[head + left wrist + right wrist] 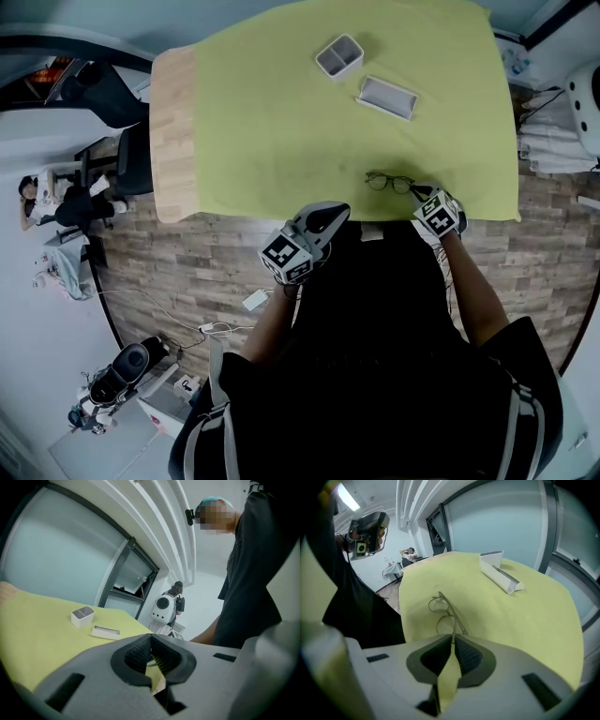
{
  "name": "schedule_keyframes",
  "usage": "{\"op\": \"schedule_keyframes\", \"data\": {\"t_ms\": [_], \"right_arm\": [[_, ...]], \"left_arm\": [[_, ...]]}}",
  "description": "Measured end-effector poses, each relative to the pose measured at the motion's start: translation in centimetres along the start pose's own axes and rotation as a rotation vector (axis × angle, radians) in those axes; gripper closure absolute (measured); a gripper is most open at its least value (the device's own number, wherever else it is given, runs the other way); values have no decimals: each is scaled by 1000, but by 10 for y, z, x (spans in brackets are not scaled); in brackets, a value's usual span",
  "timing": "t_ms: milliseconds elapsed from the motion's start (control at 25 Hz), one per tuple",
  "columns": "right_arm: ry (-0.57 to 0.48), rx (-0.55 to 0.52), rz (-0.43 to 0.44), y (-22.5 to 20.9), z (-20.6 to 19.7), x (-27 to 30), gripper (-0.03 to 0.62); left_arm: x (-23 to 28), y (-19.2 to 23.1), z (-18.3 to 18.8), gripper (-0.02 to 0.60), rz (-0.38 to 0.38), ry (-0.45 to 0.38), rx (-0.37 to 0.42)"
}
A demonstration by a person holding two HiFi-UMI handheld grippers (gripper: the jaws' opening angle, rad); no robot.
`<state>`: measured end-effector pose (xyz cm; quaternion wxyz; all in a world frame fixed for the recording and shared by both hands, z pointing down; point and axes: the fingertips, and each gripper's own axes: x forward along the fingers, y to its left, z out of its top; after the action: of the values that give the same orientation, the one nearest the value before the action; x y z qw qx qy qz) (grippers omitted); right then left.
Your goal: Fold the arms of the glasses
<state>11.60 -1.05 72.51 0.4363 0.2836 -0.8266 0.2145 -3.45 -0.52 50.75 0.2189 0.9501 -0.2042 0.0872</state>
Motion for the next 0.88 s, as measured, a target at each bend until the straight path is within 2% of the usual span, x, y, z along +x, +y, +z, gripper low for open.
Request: {"op": "schedule_keyframes", "data": {"t_ms": [880], "right_arm": [[37, 31, -20, -1, -9, 17, 560]], "left_arm": [[-9, 4, -8, 563, -3, -6, -14]]}}
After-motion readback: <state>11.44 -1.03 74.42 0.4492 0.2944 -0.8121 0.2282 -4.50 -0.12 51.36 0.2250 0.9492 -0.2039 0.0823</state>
